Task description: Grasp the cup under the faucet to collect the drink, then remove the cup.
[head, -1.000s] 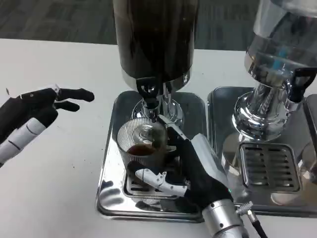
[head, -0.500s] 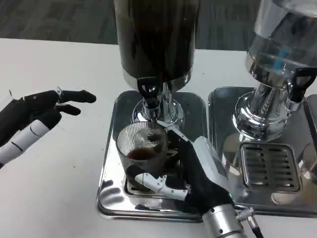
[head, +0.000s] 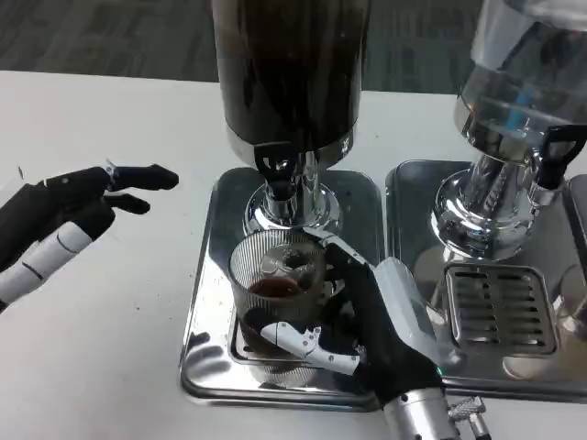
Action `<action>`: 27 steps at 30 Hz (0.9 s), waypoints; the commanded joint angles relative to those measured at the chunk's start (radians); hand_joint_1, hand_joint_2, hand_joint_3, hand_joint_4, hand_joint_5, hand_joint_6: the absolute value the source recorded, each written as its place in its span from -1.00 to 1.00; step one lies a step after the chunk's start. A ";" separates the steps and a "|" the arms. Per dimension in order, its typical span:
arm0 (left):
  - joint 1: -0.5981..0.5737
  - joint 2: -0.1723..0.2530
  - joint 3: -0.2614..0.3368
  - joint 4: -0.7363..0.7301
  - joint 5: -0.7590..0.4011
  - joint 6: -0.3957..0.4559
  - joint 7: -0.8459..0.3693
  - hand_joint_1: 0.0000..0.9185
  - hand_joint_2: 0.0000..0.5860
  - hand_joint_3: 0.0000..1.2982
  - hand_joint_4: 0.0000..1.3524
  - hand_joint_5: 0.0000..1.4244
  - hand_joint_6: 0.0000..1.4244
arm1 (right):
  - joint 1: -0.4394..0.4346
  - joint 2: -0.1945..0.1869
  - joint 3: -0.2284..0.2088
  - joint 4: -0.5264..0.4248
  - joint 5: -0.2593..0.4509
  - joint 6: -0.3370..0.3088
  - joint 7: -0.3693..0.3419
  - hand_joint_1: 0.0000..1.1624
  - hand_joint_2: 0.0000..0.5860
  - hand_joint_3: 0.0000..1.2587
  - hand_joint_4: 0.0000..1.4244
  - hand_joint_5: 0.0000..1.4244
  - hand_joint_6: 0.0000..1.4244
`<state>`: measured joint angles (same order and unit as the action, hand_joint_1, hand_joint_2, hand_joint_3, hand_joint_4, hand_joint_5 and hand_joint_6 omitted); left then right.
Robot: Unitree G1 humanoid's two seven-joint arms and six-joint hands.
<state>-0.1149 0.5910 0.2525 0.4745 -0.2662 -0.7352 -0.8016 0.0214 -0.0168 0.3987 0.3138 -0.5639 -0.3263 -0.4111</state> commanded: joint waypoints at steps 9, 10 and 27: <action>-0.027 0.012 -0.016 0.035 0.013 -0.018 -0.008 -1.00 -0.39 -0.45 -0.59 -0.69 -0.50 | 0.044 -0.019 -0.031 -0.042 -0.003 -0.039 -0.058 0.12 -0.26 -0.43 -0.31 -0.05 0.27; -0.029 0.012 -0.017 0.040 0.013 -0.020 -0.008 -1.00 -0.39 -0.45 -0.59 -0.69 -0.50 | 0.050 -0.021 -0.033 -0.050 -0.007 -0.038 -0.062 0.12 -0.26 -0.43 -0.31 -0.05 0.27; -0.061 -0.003 -0.069 0.107 0.026 -0.054 -0.019 -1.00 -0.41 -0.46 -0.60 -0.69 -0.50 | 0.128 -0.030 -0.080 -0.144 -0.006 -0.023 -0.067 0.12 -0.26 -0.37 -0.26 0.00 0.35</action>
<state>-0.1643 0.5909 0.2048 0.5674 -0.2588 -0.7705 -0.8055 0.1475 -0.0513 0.3270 0.1926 -0.5671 -0.3439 -0.4602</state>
